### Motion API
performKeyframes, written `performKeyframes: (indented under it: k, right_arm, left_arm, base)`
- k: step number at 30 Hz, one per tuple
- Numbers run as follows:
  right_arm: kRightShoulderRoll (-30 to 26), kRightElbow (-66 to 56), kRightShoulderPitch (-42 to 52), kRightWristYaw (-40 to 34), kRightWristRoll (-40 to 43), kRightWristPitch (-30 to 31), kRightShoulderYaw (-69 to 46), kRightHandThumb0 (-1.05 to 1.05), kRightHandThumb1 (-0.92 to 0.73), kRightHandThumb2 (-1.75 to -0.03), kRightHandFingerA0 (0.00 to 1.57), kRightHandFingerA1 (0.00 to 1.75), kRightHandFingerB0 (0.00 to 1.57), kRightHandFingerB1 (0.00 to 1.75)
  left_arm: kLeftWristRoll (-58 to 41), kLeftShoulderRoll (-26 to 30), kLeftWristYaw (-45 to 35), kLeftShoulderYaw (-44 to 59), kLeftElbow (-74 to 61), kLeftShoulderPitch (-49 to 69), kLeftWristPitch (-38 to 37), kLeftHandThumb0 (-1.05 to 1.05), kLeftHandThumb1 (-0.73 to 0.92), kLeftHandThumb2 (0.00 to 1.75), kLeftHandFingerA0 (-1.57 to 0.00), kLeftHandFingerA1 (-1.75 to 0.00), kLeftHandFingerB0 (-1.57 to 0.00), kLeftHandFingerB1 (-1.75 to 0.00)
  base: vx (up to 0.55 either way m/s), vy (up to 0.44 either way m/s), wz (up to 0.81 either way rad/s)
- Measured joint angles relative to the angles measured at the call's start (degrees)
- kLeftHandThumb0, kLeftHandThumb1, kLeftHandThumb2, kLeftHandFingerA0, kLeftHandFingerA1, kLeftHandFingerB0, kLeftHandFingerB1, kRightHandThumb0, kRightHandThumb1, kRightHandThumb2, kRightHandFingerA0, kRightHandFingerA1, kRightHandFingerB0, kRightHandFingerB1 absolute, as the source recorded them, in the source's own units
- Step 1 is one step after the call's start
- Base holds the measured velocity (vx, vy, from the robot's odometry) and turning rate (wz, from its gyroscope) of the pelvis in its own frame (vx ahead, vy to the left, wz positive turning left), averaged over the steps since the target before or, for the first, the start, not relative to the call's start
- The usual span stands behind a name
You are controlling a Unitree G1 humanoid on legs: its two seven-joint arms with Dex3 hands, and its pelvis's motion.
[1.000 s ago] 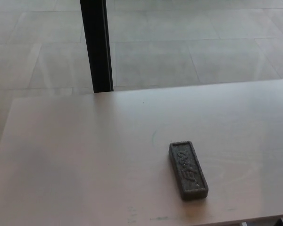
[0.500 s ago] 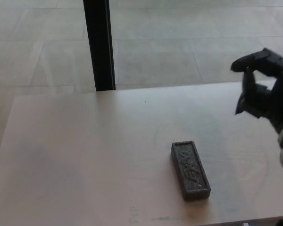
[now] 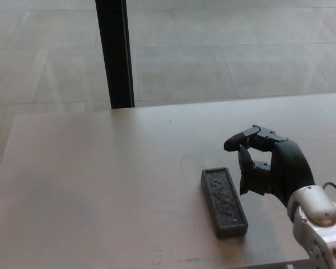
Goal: The robot uses its right hand to hold the eraser kept in the middle of the desk and use it to wipe the desk by swiping its surface twice
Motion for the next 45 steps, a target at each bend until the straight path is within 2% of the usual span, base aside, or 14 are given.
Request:
performKeyframes:
  k: [6,8,9,22,23,24,26,29,30,34,36,37,38,45]
  right_arm:
    - [1.66,3.62,-0.17,0.47,-1.15,-1.14,0.45,-0.34,-0.63,-1.01,1.06,1.75,0.72,1.72]
    - [2.1,5.14,-0.35,0.6,-1.87,-1.85,0.93,-0.36,-0.64,-1.0,1.03,1.75,0.78,1.63]
    - [2.18,5.83,-0.47,0.61,-2.32,-2.17,1.21,-0.34,-0.63,-1.02,1.03,1.75,0.8,1.61]
    - [2.53,11.31,-1.7,-0.58,-6.27,-5.45,1.53,-0.32,-0.66,-0.97,1.03,1.75,0.69,1.72]
    - [2.62,11.48,-1.73,-0.67,-6.57,-5.73,1.6,-0.34,-0.67,-0.93,1.03,1.75,0.69,1.74]
    - [2.65,11.57,-1.72,-0.74,-6.87,-6.02,1.78,-0.34,-0.66,-0.93,1.02,1.75,0.71,1.71]
    - [2.83,11.88,-1.72,-0.76,-7.28,-6.81,2.21,-0.35,-0.63,-0.94,1.01,1.75,0.72,1.71]
    - [2.83,12.21,-1.73,-0.87,-8.71,-8.05,4.03,-0.35,-0.66,-0.95,0.95,1.75,0.76,1.64]
    - [2.83,12.32,-1.74,-0.88,-9.12,-8.46,4.47,-0.35,-0.58,-1.0,0.96,1.75,0.8,1.63]
    - [3.21,13.73,-2.23,-0.98,-10.95,-10.7,6.4,-0.41,-0.63,-0.89,0.97,1.75,0.75,1.7]
    - [3.33,14.9,-2.81,-1.27,-12.22,-12.1,7.86,-0.44,-0.67,-0.82,0.95,1.75,0.7,1.69]
    - [3.42,15.35,-3.07,-1.54,-12.85,-12.69,8.57,-0.43,-0.71,-0.81,0.94,1.75,0.67,1.71]
    - [3.49,15.77,-3.32,-1.79,-13.52,-13.2,9.26,-0.44,-0.7,-0.84,0.94,1.75,0.71,1.67]
    - [2.63,16.61,-4.46,-3.18,-18.53,-15.57,14.17,-0.44,-0.7,-0.87,0.96,1.75,0.79,1.57]
  left_arm:
    - [-0.04,0.07,0.01,-0.35,0.04,0.06,0.0,-0.45,0.39,0.87,-0.53,-0.81,-0.47,-0.69]
    - [-0.02,0.09,0.0,-0.55,0.11,0.09,-0.01,-0.43,0.57,0.57,-0.48,-0.9,-0.52,-0.68]
    - [-0.03,0.1,0.0,-0.57,0.15,0.09,-0.02,-0.44,0.39,0.87,-0.53,-0.81,-0.47,-0.69]
    - [0.0,0.22,0.11,-1.54,0.02,0.19,-0.01,-0.48,0.41,0.88,-0.57,-0.84,-0.45,-0.68]
    - [0.02,0.24,0.18,-1.7,0.07,0.19,-0.01,-0.43,0.57,0.57,-0.52,-0.94,-0.49,-0.65]
    - [0.03,0.25,0.2,-1.85,0.35,0.16,-0.02,-0.48,0.4,0.87,-0.6,-0.86,-0.45,-0.68]
    - [0.02,0.34,0.2,-1.99,1.33,0.0,-0.02,-0.43,0.58,0.57,-0.5,-0.91,-0.5,-0.65]
    - [-0.02,0.35,0.2,-2.13,1.47,-0.07,-0.02,-0.44,0.39,0.87,-0.53,-0.81,-0.43,-0.67]
    - [-0.04,0.35,0.2,-2.13,1.48,-0.13,-0.02,-0.42,0.57,0.57,-0.43,-0.87,-0.49,-0.68]
    - [-0.23,0.36,-0.26,-2.13,1.64,-0.51,-0.48,-0.43,0.57,0.57,-0.45,-0.85,-0.49,-0.67]
    - [-0.2,0.37,-0.26,-2.22,1.71,-0.88,-0.55,-0.44,0.38,0.87,-0.53,-0.83,-0.44,-0.69]
    - [-0.19,0.38,-0.26,-2.29,1.81,-1.14,-0.59,-0.46,0.57,0.57,-0.5,-0.95,-0.49,-0.67]
    - [-0.18,0.38,-0.26,-2.36,1.89,-1.38,-0.63,-0.47,0.37,0.87,-0.51,-0.81,-0.42,-0.68]
    - [-0.14,0.39,-0.23,-2.61,1.8,-1.72,-1.2,-0.44,0.39,0.88,-0.5,-0.79,-0.43,-0.68]
  base:
    - [0.0,0.0,0.0]
    - [0.0,0.0,0.0]
    - [0.0,0.0,0.0]
    - [0.0,0.0,0.0]
    - [0.0,0.0,0.0]
    - [0.0,0.0,0.0]
    - [0.0,0.0,0.0]
    - [0.0,0.0,0.0]
    - [0.0,0.0,0.0]
    - [0.0,0.0,0.0]
    - [0.0,0.0,0.0]
    - [0.0,0.0,0.0]
    - [0.0,0.0,0.0]
    - [0.0,0.0,0.0]
